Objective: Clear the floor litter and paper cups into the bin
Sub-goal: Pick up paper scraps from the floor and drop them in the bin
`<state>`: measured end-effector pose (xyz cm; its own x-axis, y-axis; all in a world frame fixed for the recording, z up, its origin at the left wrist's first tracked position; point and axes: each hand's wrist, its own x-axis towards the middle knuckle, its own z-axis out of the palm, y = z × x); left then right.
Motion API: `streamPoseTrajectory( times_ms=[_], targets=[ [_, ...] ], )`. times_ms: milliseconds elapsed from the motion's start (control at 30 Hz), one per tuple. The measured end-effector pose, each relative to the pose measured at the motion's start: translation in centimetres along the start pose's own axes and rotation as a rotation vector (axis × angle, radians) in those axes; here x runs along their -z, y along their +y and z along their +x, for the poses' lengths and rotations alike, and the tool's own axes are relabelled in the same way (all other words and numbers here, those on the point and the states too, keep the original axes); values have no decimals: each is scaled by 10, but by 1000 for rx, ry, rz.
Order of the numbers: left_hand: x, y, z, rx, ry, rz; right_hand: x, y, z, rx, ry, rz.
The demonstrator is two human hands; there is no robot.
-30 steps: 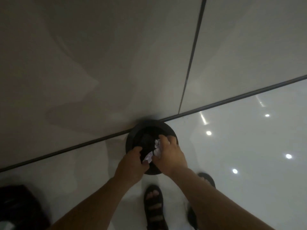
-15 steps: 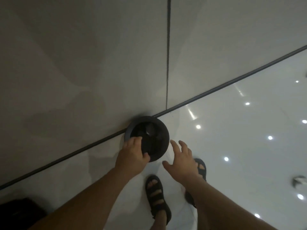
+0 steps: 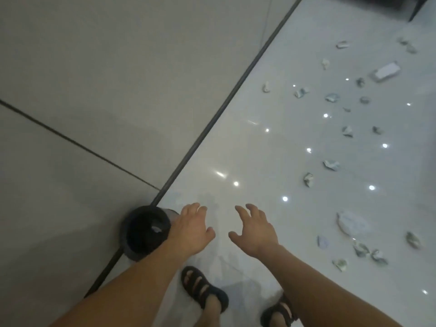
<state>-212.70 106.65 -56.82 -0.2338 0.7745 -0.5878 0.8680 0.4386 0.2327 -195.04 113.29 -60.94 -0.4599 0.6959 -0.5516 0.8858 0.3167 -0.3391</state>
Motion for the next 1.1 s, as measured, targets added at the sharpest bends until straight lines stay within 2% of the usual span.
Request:
streamPoseTrajectory(
  times_ms=[67,233,433,567,867,1100],
  targets=[
    [-15,71,8,-94,-25,51,8,72,-28,-112,-10,75],
    [-25,90,15,-91,-83,122,14,90,-42,-144,-14,112],
    [-77,262,11,-298,-167,166,34,243,-120,-368,28,204],
    [-105,325,14,-367,-221,207,37,303,-144,-455,39,265],
    [-159,382,58,-390,-383,205,19,386,-138,-591,11,299],
    [-206,406,137,-412,-368,168,-11,452,-73,-611,-18,291]
  ],
)
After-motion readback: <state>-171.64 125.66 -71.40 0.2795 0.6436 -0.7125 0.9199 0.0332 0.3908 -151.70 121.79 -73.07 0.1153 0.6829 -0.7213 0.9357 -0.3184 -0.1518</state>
